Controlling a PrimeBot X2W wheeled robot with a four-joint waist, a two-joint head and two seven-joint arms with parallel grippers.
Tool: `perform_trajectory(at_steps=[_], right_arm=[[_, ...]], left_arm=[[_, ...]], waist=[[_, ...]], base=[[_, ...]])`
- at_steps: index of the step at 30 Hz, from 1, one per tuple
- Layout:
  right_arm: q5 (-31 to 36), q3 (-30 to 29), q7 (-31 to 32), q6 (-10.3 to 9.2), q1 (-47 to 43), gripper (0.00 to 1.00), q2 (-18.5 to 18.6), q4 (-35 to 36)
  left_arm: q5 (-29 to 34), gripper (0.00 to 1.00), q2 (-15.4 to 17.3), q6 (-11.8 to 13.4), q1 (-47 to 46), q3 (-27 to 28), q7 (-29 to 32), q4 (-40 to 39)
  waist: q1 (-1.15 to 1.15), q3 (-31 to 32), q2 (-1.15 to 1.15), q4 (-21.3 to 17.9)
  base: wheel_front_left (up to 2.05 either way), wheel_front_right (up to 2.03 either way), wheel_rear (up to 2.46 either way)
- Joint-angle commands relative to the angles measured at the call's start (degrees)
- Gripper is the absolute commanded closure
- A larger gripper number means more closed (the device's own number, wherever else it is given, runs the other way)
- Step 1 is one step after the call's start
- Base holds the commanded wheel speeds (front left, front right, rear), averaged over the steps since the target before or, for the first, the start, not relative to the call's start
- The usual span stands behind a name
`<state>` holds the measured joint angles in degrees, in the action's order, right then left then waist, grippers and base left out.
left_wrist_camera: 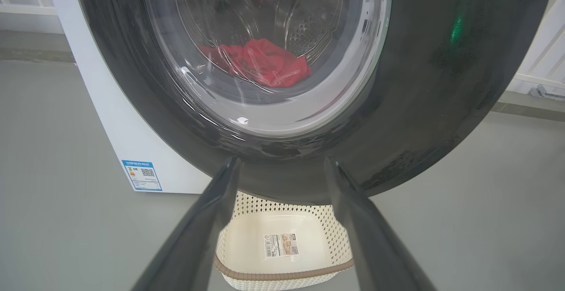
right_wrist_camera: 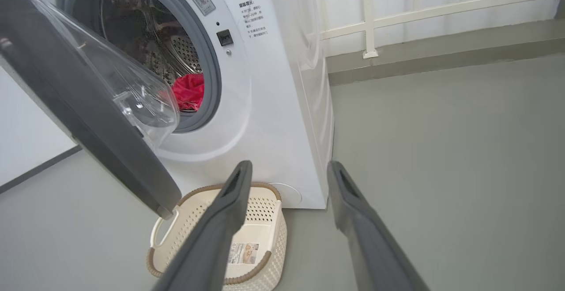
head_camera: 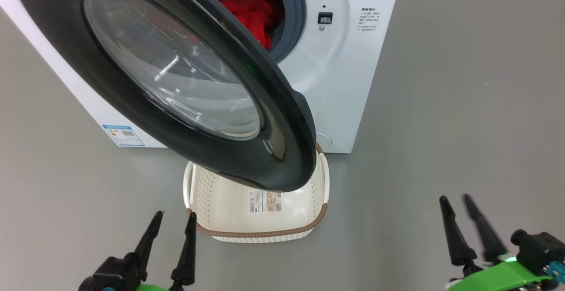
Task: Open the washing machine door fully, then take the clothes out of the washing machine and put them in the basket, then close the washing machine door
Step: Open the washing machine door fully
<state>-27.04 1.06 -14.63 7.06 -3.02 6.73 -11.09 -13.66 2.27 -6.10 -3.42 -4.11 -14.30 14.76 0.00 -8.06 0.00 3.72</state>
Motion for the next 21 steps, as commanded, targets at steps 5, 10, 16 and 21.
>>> perform_trajectory(at_steps=[5,10,16,21], right_arm=[[-13.1,6.3,-0.4,0.43,5.8,1.0,0.8,4.4],[-29.0,11.1,-0.4,0.43,10.6,1.0,0.5,5.1],[-53.7,17.3,1.2,0.43,18.8,1.0,3.0,6.0],[-66.5,16.9,10.4,0.43,23.7,1.0,3.5,4.9]], left_arm=[[0.2,0.0,0.6,0.0,-0.1,1.5,-0.7,-1.4],[0.0,0.0,0.6,0.0,-0.4,1.1,-0.7,-1.3],[-0.9,0.0,0.6,0.0,-0.8,-0.5,-0.7,-1.0],[-1.6,0.0,0.6,0.1,-1.3,-1.4,-0.7,-0.9]], waist=[[0.0,-0.1,0.0,0.5],[0.0,-0.4,0.0,1.1],[0.0,-1.1,0.0,2.5],[0.0,-2.0,0.0,4.1]], base=[[0.0,0.0,0.0],[0.0,0.0,0.0],[0.0,0.0,0.0],[0.0,0.0,0.0]])
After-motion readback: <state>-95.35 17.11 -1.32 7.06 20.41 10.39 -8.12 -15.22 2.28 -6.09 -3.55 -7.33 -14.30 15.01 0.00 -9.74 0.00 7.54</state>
